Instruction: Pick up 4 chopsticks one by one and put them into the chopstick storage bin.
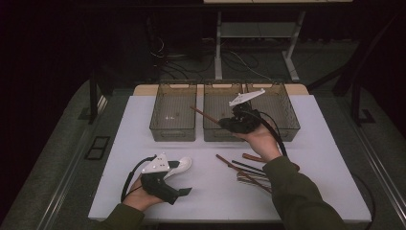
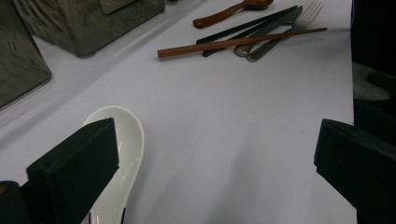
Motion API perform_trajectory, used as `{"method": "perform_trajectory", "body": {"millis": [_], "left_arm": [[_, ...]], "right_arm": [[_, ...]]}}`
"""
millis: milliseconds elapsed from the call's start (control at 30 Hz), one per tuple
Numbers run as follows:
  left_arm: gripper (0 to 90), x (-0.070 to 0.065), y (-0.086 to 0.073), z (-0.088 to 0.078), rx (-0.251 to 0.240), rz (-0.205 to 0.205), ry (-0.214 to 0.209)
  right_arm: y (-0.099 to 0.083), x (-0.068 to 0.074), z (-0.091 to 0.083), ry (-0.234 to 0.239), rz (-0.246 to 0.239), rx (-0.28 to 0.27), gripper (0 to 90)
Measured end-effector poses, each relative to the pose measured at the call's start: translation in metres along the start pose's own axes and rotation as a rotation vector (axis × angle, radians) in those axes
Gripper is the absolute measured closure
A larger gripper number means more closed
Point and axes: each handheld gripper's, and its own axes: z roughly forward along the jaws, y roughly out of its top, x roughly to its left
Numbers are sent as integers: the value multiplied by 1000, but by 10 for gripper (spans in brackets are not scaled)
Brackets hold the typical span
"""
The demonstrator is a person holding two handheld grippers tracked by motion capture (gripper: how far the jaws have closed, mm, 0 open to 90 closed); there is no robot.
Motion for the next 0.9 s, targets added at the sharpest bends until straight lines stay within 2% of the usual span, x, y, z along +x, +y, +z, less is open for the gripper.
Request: {"method": "perform_trajectory", "body": {"millis": [900], "left_arm": [[0, 0, 0, -1, -11, -5, -9]], "right_arm": [[51, 3, 49, -31, 5, 47, 845]]}}
